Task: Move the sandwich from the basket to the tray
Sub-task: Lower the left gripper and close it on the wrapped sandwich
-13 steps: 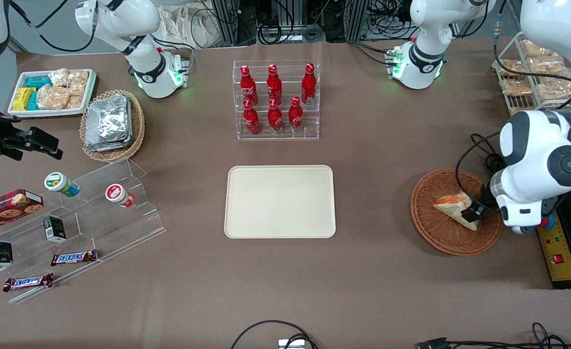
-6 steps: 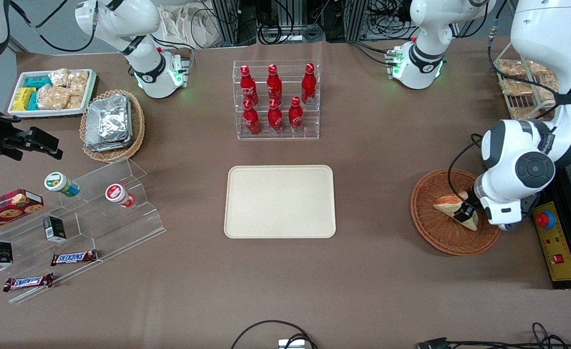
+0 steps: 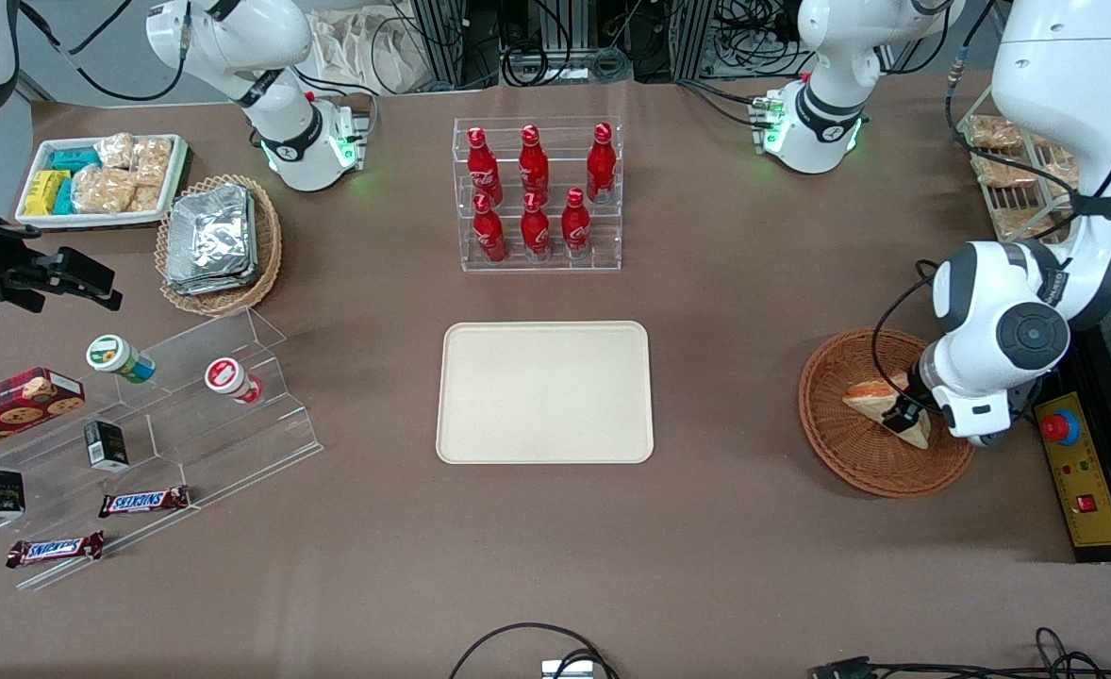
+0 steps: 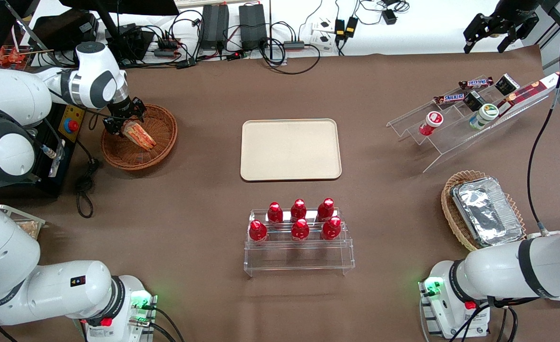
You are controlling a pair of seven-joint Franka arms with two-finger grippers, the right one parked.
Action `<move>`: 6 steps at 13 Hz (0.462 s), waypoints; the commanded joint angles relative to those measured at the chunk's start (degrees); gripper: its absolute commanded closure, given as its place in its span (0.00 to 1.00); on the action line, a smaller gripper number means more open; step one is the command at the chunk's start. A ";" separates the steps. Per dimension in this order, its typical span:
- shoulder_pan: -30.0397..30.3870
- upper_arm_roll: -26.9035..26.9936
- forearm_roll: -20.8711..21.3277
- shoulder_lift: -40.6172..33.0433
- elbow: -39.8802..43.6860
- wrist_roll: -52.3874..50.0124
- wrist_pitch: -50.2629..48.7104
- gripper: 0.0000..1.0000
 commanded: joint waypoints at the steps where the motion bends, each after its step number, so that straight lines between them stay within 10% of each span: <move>1: -0.67 0.58 0.26 0.76 -0.91 -1.91 2.58 0.00; 4: -1.46 0.93 0.52 1.82 -0.92 -3.67 2.77 0.06; 6: -1.55 0.93 1.14 1.82 -0.83 -2.79 2.59 0.30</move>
